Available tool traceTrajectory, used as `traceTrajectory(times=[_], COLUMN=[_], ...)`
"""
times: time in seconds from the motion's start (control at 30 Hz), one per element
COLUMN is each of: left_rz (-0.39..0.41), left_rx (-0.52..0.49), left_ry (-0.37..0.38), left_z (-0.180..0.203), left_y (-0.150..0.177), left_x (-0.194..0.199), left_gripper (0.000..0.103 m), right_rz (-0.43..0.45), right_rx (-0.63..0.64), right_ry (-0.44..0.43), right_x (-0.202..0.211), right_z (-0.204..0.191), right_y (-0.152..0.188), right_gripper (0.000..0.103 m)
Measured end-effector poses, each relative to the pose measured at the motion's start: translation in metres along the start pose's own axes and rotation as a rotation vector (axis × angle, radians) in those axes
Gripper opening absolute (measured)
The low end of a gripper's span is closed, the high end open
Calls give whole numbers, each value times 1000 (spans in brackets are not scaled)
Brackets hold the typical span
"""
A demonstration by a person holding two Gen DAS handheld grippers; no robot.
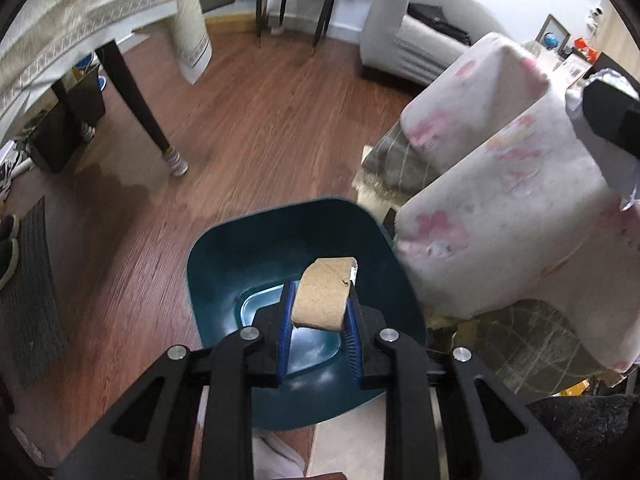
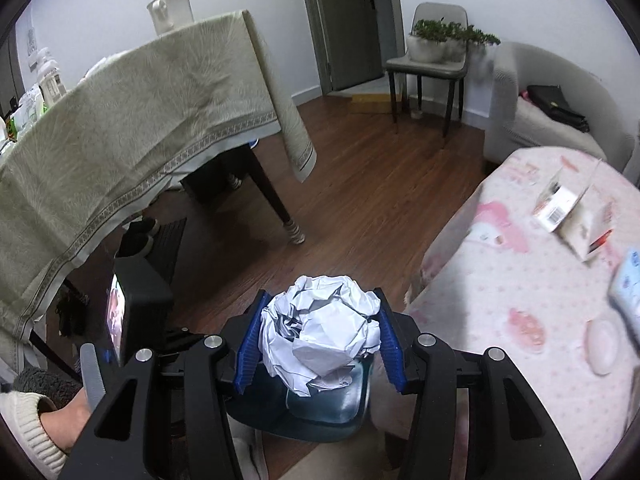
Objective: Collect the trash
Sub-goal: 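Carry both items over the teal bin and open both tools to drop them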
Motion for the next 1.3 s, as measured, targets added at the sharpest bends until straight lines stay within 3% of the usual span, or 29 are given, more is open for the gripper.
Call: traceTrajectory(times=[0.47,0.5,0.53,0.6,0.77,0.83,1.1,1.3], left_rz=[-142,-135,-131,-110,-47,-8,127,217], left_rx=[15,17,19,41,41,35,27,55], left_ry=[-28,-23,-20,1,-20,-25,-46,-48], left_z=[-21,-23,-23,-27,-35,-37,-48,-52], left_y=[32,31,31,27,17,11,-12,-28], left_x=[-33,-31,-29,-22,0,14,64,96], left_gripper=[26,27,40,60,62,69,80,81], right_rz=[-113,-121,-129,-139,-164,-178,-231,-279], right_rx=[-13,-12,-11,-14,-35,-41,-57,-45], right_ry=[-49,-50,-48,-42,-26,-18,0,3], right_x=[-45,-48,-51,-55,-66,-73,-100,-120], right_z=[-20,-21,-22,-21,-15,-12,-9,-15], right_y=[18,20,21,24,31,36,52,68], right_gripper=[52,52,52,52,52,52,52,52])
Point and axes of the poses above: each gripper's, at about its wrist camera, not at the fingertips, and x roughly against the way its jaws point, z to its right, y to its underside, the point moved 7 cm from there along -x, roughly the way its jaws point, and after that the axes turned 4 degrees about x, right-handed, at the moved point
